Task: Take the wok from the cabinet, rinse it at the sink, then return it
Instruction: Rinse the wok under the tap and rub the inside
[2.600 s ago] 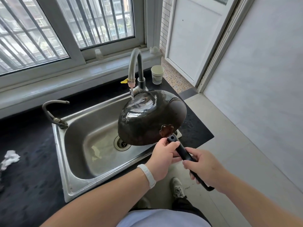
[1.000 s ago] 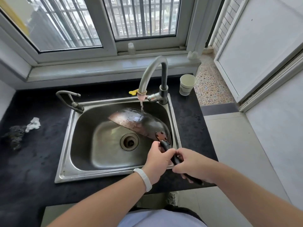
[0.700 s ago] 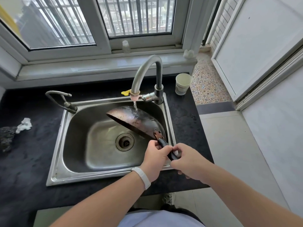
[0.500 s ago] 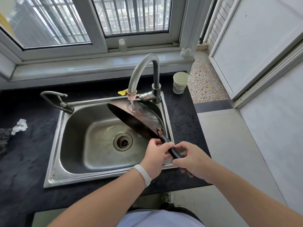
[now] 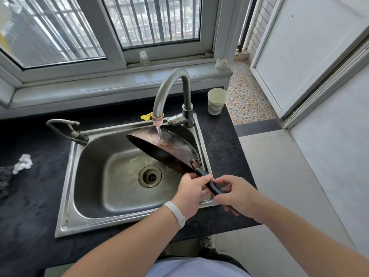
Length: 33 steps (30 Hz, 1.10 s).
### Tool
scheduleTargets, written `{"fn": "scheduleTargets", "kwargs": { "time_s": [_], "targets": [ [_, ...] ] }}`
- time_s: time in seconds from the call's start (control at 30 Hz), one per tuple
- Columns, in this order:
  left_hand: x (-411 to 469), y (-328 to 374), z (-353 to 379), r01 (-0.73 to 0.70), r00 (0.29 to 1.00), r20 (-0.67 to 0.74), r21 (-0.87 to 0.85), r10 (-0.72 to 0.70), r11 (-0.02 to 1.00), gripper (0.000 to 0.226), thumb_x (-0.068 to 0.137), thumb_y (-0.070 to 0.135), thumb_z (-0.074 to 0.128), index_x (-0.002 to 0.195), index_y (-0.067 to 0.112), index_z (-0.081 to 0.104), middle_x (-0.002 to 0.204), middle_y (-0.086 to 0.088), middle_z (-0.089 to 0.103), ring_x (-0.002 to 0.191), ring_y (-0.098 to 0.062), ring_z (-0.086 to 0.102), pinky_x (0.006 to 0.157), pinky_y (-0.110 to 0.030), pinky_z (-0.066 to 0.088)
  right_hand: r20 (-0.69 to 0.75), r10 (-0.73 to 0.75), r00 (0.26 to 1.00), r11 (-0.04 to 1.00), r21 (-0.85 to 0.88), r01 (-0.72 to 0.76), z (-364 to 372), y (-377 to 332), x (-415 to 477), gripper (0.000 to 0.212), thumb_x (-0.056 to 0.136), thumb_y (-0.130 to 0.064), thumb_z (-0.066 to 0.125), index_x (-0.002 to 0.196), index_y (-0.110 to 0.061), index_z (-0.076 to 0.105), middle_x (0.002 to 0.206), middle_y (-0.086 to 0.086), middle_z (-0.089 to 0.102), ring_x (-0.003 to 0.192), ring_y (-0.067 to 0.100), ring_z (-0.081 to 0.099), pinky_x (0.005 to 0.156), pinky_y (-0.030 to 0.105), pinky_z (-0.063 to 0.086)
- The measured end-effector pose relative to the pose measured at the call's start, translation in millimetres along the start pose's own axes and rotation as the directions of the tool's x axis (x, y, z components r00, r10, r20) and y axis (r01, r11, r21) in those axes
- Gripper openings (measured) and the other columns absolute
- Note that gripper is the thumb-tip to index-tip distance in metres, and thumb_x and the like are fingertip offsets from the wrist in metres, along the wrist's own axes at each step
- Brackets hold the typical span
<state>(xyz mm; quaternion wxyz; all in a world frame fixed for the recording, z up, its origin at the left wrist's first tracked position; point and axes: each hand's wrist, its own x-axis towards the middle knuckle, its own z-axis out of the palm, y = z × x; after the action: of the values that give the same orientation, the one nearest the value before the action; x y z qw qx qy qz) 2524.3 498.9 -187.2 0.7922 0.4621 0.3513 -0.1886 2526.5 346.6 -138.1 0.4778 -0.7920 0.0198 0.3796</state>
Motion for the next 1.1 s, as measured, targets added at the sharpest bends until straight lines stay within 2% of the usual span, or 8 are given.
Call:
{"fn": "scheduleTargets", "kwargs": {
  "time_s": [0.13, 0.27, 0.47, 0.6, 0.73, 0.8, 0.9, 1.1],
  "targets": [
    [-1.8, -0.8, 4.5, 0.002, 1.0, -0.009, 0.025, -0.002, 1.0, 0.037, 0.092, 0.001, 0.066, 0.122, -0.004, 0.044, 0.117, -0.025, 0.063, 0.085, -0.026, 0.073, 0.068, -0.034, 0.063, 0.001, 0.025, 1.0, 0.994, 0.102, -0.025, -1.1, 1.8, -0.5, 0.032, 0.088, -0.004, 0.069, 0.116, -0.018, 0.062, 0.059, 0.007, 0.063, 0.042, 0.014, 0.05, 0.04, 0.026, 0.04],
    [-5.0, -2.8, 7.4, 0.02, 1.0, -0.013, 0.009, -0.02, 1.0, 0.035, 0.091, 0.001, 0.066, 0.116, 0.003, 0.041, 0.115, -0.024, 0.062, 0.077, -0.024, 0.074, 0.057, -0.032, 0.06, 0.013, 0.029, 0.999, 0.985, 0.17, -0.031, -2.5, 9.0, -3.7, 0.026, 0.088, -0.007, 0.069, 0.112, -0.018, 0.064, 0.062, 0.013, 0.064, 0.051, 0.025, 0.047, 0.042, 0.028, 0.04],
    [-8.1, -7.2, 6.0, 0.016, 1.0, -0.017, 0.029, -0.015, 0.999, 0.04, 0.091, 0.0, 0.066, 0.121, 0.001, 0.04, 0.12, -0.026, 0.06, 0.082, -0.026, 0.073, 0.063, -0.032, 0.062, 0.009, 0.01, 1.0, 0.982, 0.187, -0.011, 3.4, 20.9, -2.8, 0.03, 0.087, -0.009, 0.069, 0.114, -0.02, 0.063, 0.073, 0.026, 0.067, 0.061, 0.033, 0.049, 0.043, 0.031, 0.041],
    [-10.5, -10.0, 2.4, 0.0, 1.0, -0.014, 0.047, 0.001, 0.999, 0.043, 0.091, -0.003, 0.065, 0.126, -0.003, 0.04, 0.121, -0.026, 0.06, 0.09, -0.028, 0.072, 0.074, -0.037, 0.063, 0.01, 0.001, 1.0, 0.986, 0.166, -0.003, 7.8, 26.3, -3.7, 0.032, 0.088, -0.009, 0.07, 0.116, -0.021, 0.061, 0.069, 0.016, 0.066, 0.062, 0.033, 0.052, 0.042, 0.03, 0.043],
    [-15.4, -15.0, -0.7, 0.001, 1.0, 0.0, 0.055, -0.001, 0.998, 0.042, 0.089, -0.005, 0.065, 0.125, -0.003, 0.043, 0.12, -0.025, 0.059, 0.092, -0.03, 0.071, 0.07, -0.038, 0.064, 0.017, -0.011, 1.0, 0.987, 0.159, 0.008, 11.6, 36.1, -10.2, 0.034, 0.087, -0.009, 0.071, 0.116, -0.024, 0.062, 0.069, 0.013, 0.066, 0.059, 0.029, 0.052, 0.044, 0.031, 0.042],
    [-18.0, -18.8, -2.6, 0.0, 1.0, 0.012, 0.056, -0.001, 0.998, 0.041, 0.089, -0.007, 0.065, 0.123, -0.002, 0.044, 0.12, -0.024, 0.059, 0.096, -0.031, 0.07, 0.071, -0.038, 0.063, 0.005, -0.013, 1.0, 0.985, 0.172, 0.012, 15.1, 40.0, -14.0, 0.036, 0.087, -0.004, 0.07, 0.117, -0.021, 0.062, 0.077, 0.018, 0.069, 0.057, 0.022, 0.056, 0.043, 0.029, 0.041],
    [-22.4, -23.9, -4.6, -0.023, 1.0, 0.017, 0.083, 0.021, 0.996, 0.034, 0.089, -0.006, 0.066, 0.117, 0.001, 0.047, 0.115, -0.019, 0.06, 0.098, -0.025, 0.067, 0.067, -0.03, 0.062, -0.004, -0.019, 1.0, 0.981, 0.193, 0.02, 20.8, 46.6, -18.4, 0.039, 0.086, -0.002, 0.07, 0.12, -0.019, 0.061, 0.096, 0.027, 0.07, 0.059, 0.019, 0.059, 0.043, 0.03, 0.042],
    [-26.2, -30.9, -5.9, -0.046, 0.999, 0.01, 0.119, 0.046, 0.992, 0.033, 0.088, -0.005, 0.067, 0.112, 0.005, 0.047, 0.113, -0.017, 0.059, 0.107, -0.032, 0.066, 0.072, -0.033, 0.062, -0.023, -0.041, 0.999, 0.972, 0.232, 0.045, 27.4, 53.2, -26.1, 0.039, 0.086, 0.001, 0.068, 0.119, -0.019, 0.061, 0.097, 0.029, 0.07, 0.058, 0.018, 0.058, 0.043, 0.03, 0.044]
  ]
}}
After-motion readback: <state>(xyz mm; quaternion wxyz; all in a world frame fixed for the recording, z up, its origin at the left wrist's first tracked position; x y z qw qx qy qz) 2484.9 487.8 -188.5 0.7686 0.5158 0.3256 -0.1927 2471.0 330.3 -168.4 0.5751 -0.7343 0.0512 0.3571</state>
